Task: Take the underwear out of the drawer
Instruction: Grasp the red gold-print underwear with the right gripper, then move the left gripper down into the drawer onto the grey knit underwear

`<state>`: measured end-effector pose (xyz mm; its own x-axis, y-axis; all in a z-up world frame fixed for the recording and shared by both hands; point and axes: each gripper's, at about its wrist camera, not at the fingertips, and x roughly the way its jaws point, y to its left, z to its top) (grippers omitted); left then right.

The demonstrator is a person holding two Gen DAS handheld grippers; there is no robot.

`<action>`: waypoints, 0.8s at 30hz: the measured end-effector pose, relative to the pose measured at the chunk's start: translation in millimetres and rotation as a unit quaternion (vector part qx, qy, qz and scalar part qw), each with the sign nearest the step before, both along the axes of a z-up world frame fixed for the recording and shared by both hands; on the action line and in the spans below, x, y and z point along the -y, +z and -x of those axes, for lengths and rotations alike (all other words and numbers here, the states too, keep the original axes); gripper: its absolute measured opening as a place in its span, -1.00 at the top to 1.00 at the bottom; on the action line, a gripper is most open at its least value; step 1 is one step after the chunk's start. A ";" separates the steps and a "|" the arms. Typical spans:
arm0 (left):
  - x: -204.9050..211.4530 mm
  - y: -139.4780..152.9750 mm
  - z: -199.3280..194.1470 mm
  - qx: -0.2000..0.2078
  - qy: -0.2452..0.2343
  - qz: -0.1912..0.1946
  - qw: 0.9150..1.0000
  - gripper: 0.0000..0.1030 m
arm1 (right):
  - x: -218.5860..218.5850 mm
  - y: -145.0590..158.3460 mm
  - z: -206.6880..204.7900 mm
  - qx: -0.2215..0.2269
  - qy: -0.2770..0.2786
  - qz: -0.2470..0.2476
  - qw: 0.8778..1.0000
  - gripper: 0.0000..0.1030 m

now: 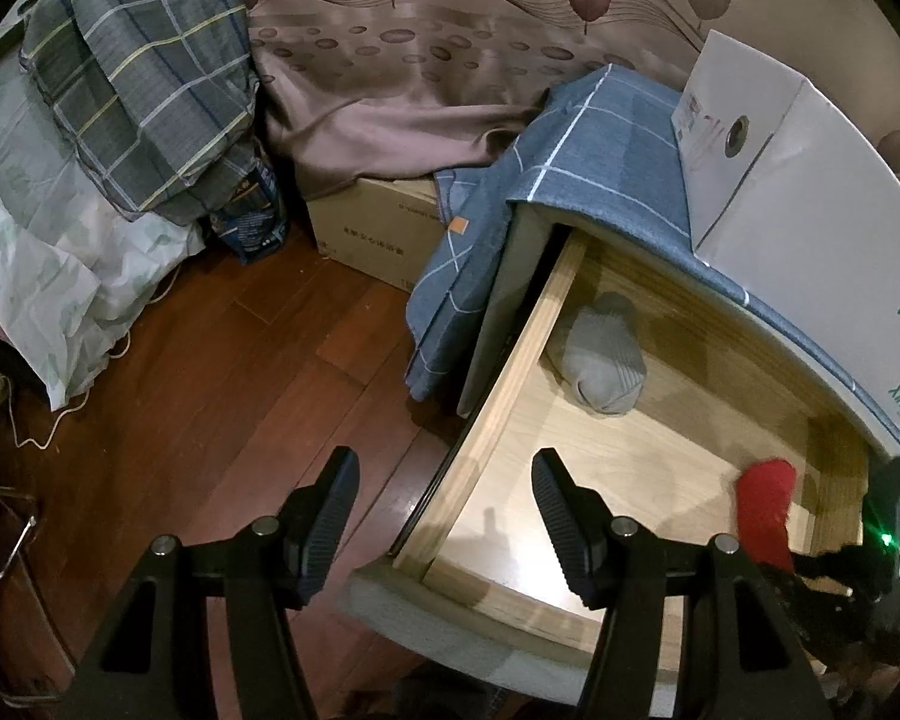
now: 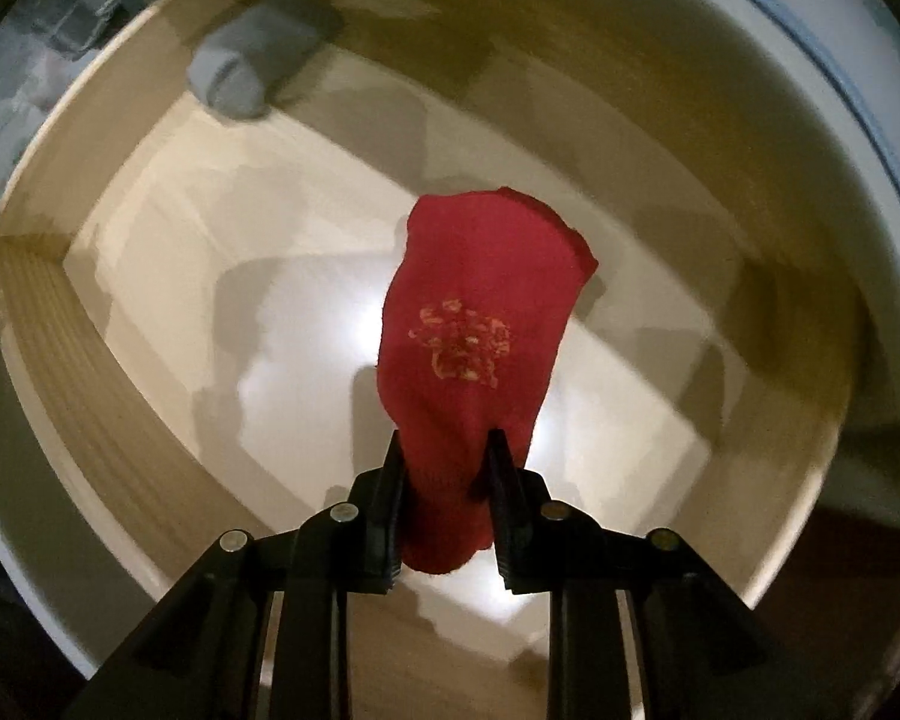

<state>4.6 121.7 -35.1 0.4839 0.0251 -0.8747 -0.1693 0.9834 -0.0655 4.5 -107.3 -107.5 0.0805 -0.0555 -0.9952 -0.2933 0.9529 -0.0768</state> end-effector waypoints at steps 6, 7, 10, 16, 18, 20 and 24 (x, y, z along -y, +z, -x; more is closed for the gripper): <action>0.0 0.8 0.1 0.001 -0.002 0.000 1.000 -0.19 | 31.1 -4.1 20.4 -0.036 -0.078 -0.013 0.996 0.58; 0.4 0.7 0.2 0.000 -0.002 -0.001 1.000 -0.19 | 29.9 -4.8 20.1 -0.041 -0.087 -0.012 0.995 0.58; 0.9 0.5 0.1 -0.001 -0.004 -0.003 1.000 -0.19 | 32.5 -5.9 22.9 -0.051 -0.118 -0.013 0.992 0.58; 2.2 -0.5 -2.8 -0.007 -0.007 -0.001 1.000 -0.19 | 49.4 -11.1 46.3 -0.058 -0.168 -0.018 0.984 0.54; 4.3 -1.7 -3.6 -0.011 -0.017 0.005 1.000 -0.19 | 53.7 -9.8 53.8 -0.053 -0.171 -0.018 0.984 0.46; 9.5 -3.9 -4.5 -0.017 -0.035 0.013 0.999 -0.19 | 54.0 -8.7 57.4 -0.049 -0.170 -0.015 0.984 0.45; 21.8 -9.8 -7.6 -0.035 -0.072 0.011 0.997 -0.19 | 40.9 -1.4 69.1 -0.034 -0.169 -0.016 0.985 0.34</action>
